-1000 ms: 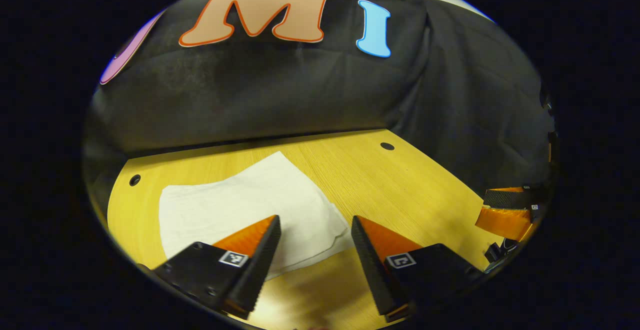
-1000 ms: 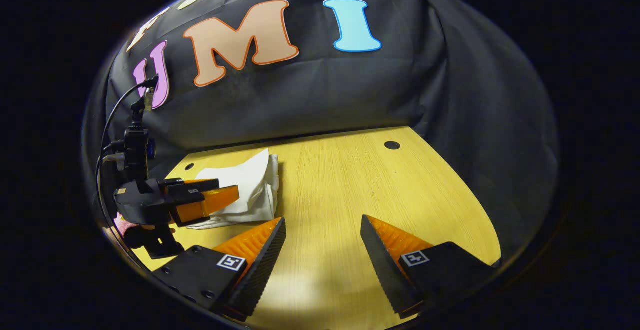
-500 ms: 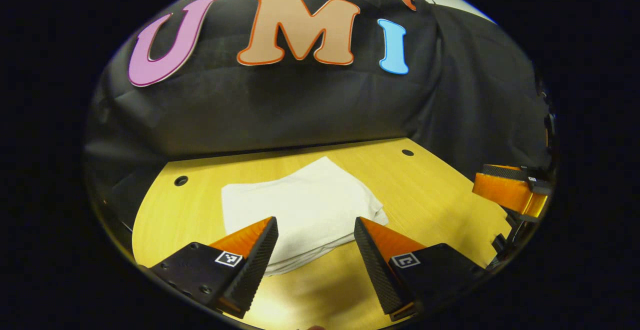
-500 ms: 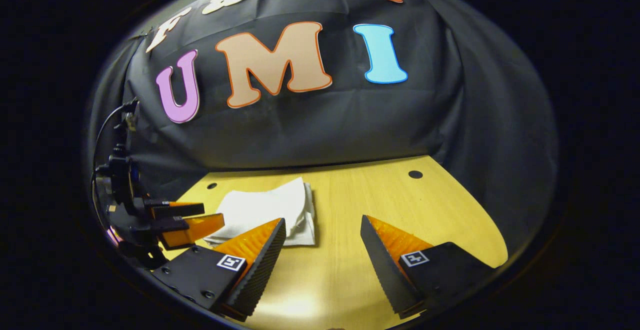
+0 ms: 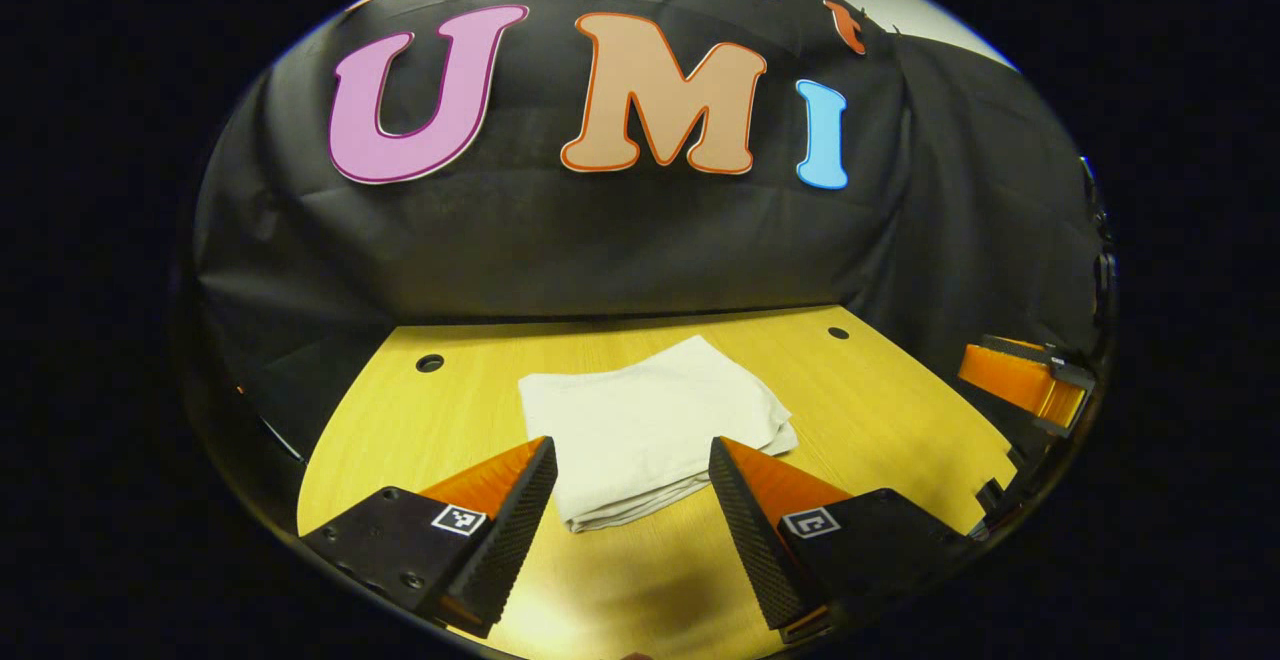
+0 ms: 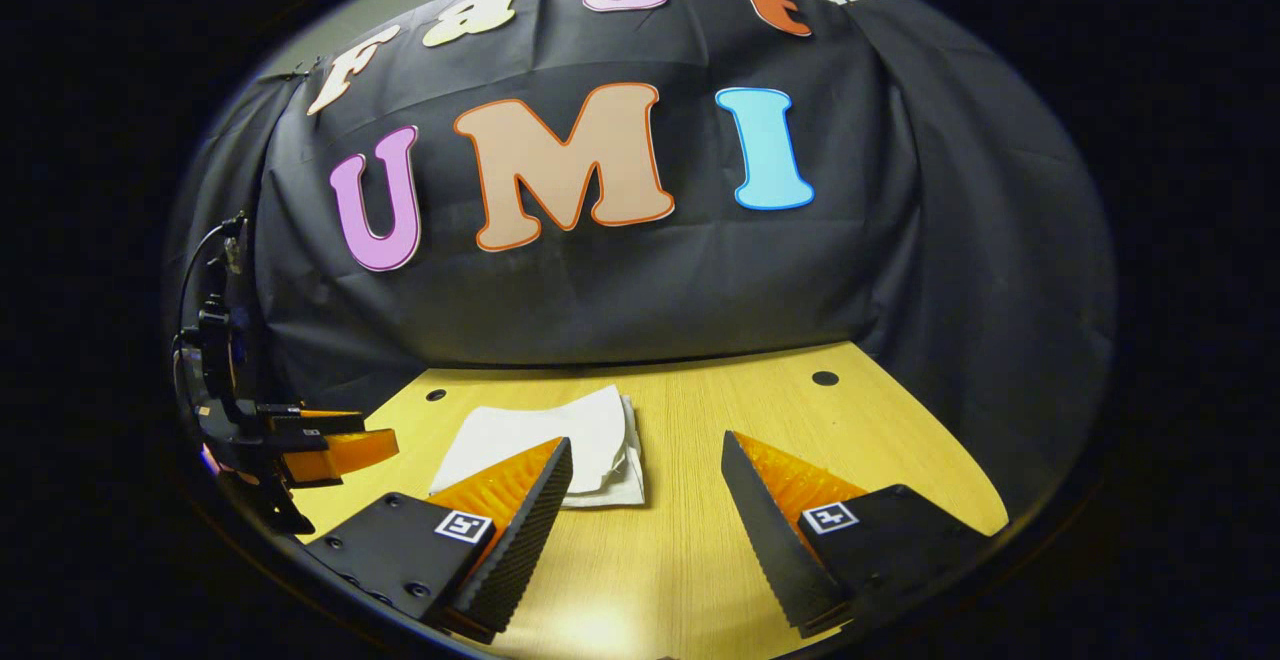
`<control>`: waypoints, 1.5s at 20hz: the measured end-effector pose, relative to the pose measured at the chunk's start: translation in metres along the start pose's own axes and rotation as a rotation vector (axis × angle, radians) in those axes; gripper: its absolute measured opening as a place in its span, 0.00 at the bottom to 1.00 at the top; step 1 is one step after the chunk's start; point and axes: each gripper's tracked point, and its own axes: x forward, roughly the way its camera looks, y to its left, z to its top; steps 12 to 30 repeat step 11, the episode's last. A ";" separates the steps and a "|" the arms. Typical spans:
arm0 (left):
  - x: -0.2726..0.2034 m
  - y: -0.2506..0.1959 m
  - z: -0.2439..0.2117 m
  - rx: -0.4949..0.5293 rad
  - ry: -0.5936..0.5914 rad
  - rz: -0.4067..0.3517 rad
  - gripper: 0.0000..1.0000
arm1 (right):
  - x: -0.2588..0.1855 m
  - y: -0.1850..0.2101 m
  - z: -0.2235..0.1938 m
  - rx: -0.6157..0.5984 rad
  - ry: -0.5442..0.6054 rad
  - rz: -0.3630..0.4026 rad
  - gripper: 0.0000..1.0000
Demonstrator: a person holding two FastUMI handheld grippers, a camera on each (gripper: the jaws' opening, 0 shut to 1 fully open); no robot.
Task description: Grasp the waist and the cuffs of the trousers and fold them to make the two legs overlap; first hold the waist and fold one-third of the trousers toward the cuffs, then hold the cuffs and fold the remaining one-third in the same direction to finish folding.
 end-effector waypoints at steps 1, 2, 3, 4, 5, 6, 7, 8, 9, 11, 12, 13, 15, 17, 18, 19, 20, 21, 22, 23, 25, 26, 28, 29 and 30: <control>-0.001 -0.001 0.002 -0.001 -0.005 -0.004 0.91 | -0.004 -0.001 0.003 -0.005 -0.006 -0.005 0.97; -0.003 -0.002 0.002 -0.004 -0.010 -0.010 0.92 | -0.007 -0.001 0.005 -0.013 -0.011 -0.009 0.97; -0.004 -0.003 0.004 -0.005 -0.016 -0.017 0.91 | -0.011 -0.002 0.007 -0.020 -0.019 -0.014 0.97; -0.006 -0.005 0.005 -0.003 -0.021 -0.025 0.91 | -0.014 -0.002 0.010 -0.024 -0.028 -0.017 0.97; -0.007 -0.007 0.007 0.001 -0.026 -0.032 0.91 | -0.018 -0.002 0.012 -0.025 -0.035 -0.021 0.97; -0.008 -0.009 0.007 0.007 -0.023 -0.040 0.92 | -0.019 -0.002 0.013 -0.024 -0.039 -0.025 0.97; -0.009 -0.011 0.008 0.014 -0.024 -0.046 0.91 | -0.020 -0.002 0.014 -0.020 -0.041 -0.029 0.97; -0.010 -0.014 0.010 0.018 -0.028 -0.054 0.91 | -0.023 -0.002 0.015 -0.017 -0.047 -0.029 0.97; -0.010 -0.016 0.010 0.018 -0.030 -0.056 0.91 | -0.027 -0.003 0.017 -0.017 -0.054 -0.032 0.97; -0.013 -0.016 0.010 0.019 -0.033 -0.055 0.91 | -0.030 -0.005 0.016 -0.021 -0.057 -0.040 0.97; -0.013 -0.016 0.010 0.019 -0.033 -0.055 0.91 | -0.030 -0.005 0.016 -0.021 -0.057 -0.040 0.97; -0.013 -0.016 0.010 0.019 -0.033 -0.055 0.91 | -0.030 -0.005 0.016 -0.021 -0.057 -0.040 0.97; -0.013 -0.016 0.010 0.019 -0.033 -0.055 0.91 | -0.030 -0.005 0.016 -0.021 -0.057 -0.040 0.97; -0.013 -0.016 0.010 0.019 -0.033 -0.055 0.91 | -0.030 -0.005 0.016 -0.021 -0.057 -0.040 0.97; -0.013 -0.016 0.010 0.019 -0.033 -0.055 0.91 | -0.030 -0.005 0.016 -0.021 -0.057 -0.040 0.97; -0.013 -0.016 0.010 0.019 -0.033 -0.055 0.91 | -0.030 -0.005 0.016 -0.021 -0.057 -0.040 0.97; -0.013 -0.016 0.010 0.019 -0.033 -0.055 0.91 | -0.030 -0.005 0.016 -0.021 -0.057 -0.040 0.97; -0.013 -0.016 0.010 0.019 -0.033 -0.055 0.91 | -0.030 -0.005 0.016 -0.021 -0.057 -0.040 0.97; -0.013 -0.016 0.010 0.019 -0.033 -0.055 0.91 | -0.030 -0.005 0.016 -0.021 -0.057 -0.040 0.97; -0.013 -0.016 0.010 0.019 -0.033 -0.055 0.91 | -0.030 -0.005 0.016 -0.021 -0.057 -0.040 0.97; -0.013 -0.016 0.010 0.019 -0.033 -0.055 0.91 | -0.030 -0.005 0.016 -0.021 -0.057 -0.040 0.97; -0.013 -0.016 0.010 0.019 -0.033 -0.055 0.91 | -0.030 -0.005 0.016 -0.021 -0.057 -0.040 0.97; -0.013 -0.016 0.010 0.019 -0.033 -0.055 0.91 | -0.030 -0.005 0.016 -0.021 -0.057 -0.040 0.97; -0.013 -0.016 0.010 0.019 -0.033 -0.055 0.91 | -0.030 -0.005 0.016 -0.021 -0.057 -0.040 0.97; -0.013 -0.016 0.010 0.019 -0.033 -0.055 0.91 | -0.030 -0.005 0.016 -0.021 -0.057 -0.040 0.97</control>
